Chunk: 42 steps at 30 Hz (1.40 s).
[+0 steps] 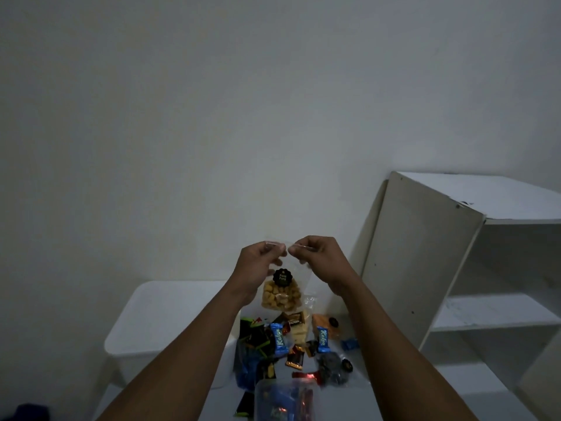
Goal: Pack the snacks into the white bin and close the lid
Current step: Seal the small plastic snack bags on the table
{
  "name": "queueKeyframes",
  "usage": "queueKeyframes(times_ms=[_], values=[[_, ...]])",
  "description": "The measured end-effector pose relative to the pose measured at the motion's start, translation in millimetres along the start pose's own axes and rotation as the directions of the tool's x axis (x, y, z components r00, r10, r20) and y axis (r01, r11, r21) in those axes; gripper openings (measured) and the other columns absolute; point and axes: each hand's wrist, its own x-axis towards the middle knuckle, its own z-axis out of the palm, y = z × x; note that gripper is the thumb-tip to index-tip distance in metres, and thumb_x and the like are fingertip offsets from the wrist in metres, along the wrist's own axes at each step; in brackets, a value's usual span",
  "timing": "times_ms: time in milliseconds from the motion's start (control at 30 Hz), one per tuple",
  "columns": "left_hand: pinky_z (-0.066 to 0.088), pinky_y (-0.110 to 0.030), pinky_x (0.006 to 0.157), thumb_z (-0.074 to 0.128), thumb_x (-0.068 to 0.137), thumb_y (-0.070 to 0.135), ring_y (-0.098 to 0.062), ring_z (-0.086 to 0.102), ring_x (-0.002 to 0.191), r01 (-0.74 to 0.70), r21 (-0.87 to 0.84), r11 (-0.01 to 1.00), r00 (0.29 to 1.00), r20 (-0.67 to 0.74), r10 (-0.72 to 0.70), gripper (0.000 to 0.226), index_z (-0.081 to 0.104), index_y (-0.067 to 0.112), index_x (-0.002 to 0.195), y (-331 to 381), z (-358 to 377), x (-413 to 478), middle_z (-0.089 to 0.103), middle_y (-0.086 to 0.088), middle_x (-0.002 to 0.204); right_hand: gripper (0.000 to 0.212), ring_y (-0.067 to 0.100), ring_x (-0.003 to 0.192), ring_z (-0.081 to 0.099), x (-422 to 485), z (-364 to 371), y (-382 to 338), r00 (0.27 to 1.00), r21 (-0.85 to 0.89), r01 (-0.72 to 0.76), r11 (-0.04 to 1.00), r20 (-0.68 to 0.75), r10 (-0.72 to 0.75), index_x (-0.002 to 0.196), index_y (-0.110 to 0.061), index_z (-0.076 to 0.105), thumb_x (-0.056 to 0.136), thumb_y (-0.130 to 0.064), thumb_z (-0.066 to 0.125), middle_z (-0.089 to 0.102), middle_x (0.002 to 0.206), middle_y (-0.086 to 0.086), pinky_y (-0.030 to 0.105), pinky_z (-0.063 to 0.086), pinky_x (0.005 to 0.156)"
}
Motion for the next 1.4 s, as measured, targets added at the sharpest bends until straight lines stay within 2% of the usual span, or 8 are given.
queueKeyframes(times_ms=[233, 400, 700, 867, 967, 1067, 1133, 1400], values=[[0.045, -0.036, 0.071, 0.065, 0.092, 0.017, -0.016, 0.056, 0.075, -0.013, -0.216, 0.976, 0.984, -0.178, -0.026, 0.012, 0.070, 0.016, 0.081, 8.6, 11.2, -0.1, 0.067, -0.002, 0.081, 0.009, 0.014, 0.075, 0.059, -3.2, 16.7, -1.1, 0.977, 0.398, -0.146, 0.905, -0.083, 0.194, 0.083, -0.016, 0.074, 0.086, -0.025, 0.074, 0.064, 0.071, -0.002, 0.035, 0.043, 0.075], [0.044, -0.033, 0.068, 0.072, 0.086, 0.014, -0.014, 0.054, 0.070, 0.056, -0.248, 0.967, 0.997, -0.032, -0.066, 0.007, 0.072, 0.018, 0.080, 15.2, 5.1, -3.4, 0.069, 0.000, 0.081, 0.010, 0.013, 0.079, 0.059, -4.5, 17.0, -1.2, 0.984, 0.375, -0.083, 0.923, -0.117, 0.136, 0.089, -0.013, 0.074, 0.089, -0.022, 0.071, 0.063, 0.077, 0.002, 0.030, 0.043, 0.078], [0.045, -0.036, 0.073, 0.073, 0.086, 0.021, -0.014, 0.062, 0.074, 0.008, -0.122, 0.992, 0.992, -0.126, -0.023, 0.003, 0.074, 0.019, 0.086, 7.8, 3.6, 4.5, 0.074, 0.002, 0.083, 0.013, 0.013, 0.082, 0.067, -0.7, 32.4, 4.3, 0.936, 0.458, -0.035, 0.888, -0.296, 0.190, 0.087, -0.014, 0.074, 0.091, -0.024, 0.068, 0.072, 0.075, 0.004, 0.031, 0.045, 0.081], [0.050, -0.035, 0.076, 0.069, 0.090, 0.021, -0.019, 0.069, 0.082, 0.030, -0.348, 0.937, 0.974, -0.199, -0.106, 0.008, 0.072, 0.014, 0.090, 8.7, 4.2, 6.9, 0.074, 0.000, 0.088, 0.014, 0.016, 0.082, 0.070, -1.0, 32.3, 13.6, 0.920, 0.530, -0.037, 0.847, -0.314, 0.236, 0.092, -0.014, 0.074, 0.093, -0.026, 0.067, 0.074, 0.073, 0.000, 0.042, 0.048, 0.090], [0.048, -0.035, 0.074, 0.060, 0.096, 0.021, -0.019, 0.068, 0.079, -0.001, -0.321, 0.947, 0.980, -0.189, -0.063, 0.011, 0.069, 0.015, 0.092, 6.9, 0.6, 7.5, 0.071, -0.002, 0.091, 0.012, 0.019, 0.077, 0.074, -4.0, 22.9, 10.7, 0.957, 0.405, -0.053, 0.913, -0.241, 0.162, 0.091, -0.009, 0.073, 0.091, -0.019, 0.067, 0.074, 0.084, 0.014, 0.040, 0.053, 0.080], [0.049, -0.034, 0.074, 0.058, 0.097, 0.022, -0.014, 0.069, 0.076, -0.057, 0.001, 0.998, 0.992, -0.115, 0.057, 0.015, 0.070, 0.015, 0.090, 2.1, 1.6, 5.7, 0.072, 0.001, 0.091, 0.014, 0.020, 0.069, 0.075, -0.5, 12.8, 0.4, 0.997, 0.053, 0.019, 0.998, -0.080, -0.015, 0.088, -0.006, 0.074, 0.090, -0.019, 0.070, 0.074, 0.082, 0.007, 0.022, 0.051, 0.066], [0.049, -0.031, 0.073, 0.059, 0.097, 0.023, -0.010, 0.068, 0.073, -0.099, 0.138, 0.986, 0.992, -0.064, 0.109, 0.016, 0.071, 0.015, 0.090, 0.0, 2.4, 6.3, 0.073, 0.003, 0.091, 0.018, 0.018, 0.066, 0.075, 5.5, 9.0, -3.1, 0.999, -0.111, 0.052, 0.992, -0.003, -0.052, 0.088, -0.005, 0.073, 0.091, -0.022, 0.070, 0.073, 0.082, 0.006, 0.024, 0.054, 0.067], [0.045, -0.026, 0.067, 0.057, 0.098, 0.022, -0.012, 0.058, 0.075, -0.081, 0.173, 0.982, 0.972, -0.205, 0.116, 0.017, 0.068, 0.013, 0.088, -6.3, 9.7, 13.4, 0.067, 0.003, 0.089, 0.025, 0.014, 0.065, 0.074, 10.9, 27.2, -0.3, 0.999, -0.206, 0.031, 0.978, -0.024, -0.037, 0.085, -0.007, 0.071, 0.096, -0.027, 0.062, 0.073, 0.074, 0.006, 0.028, 0.051, 0.064]])
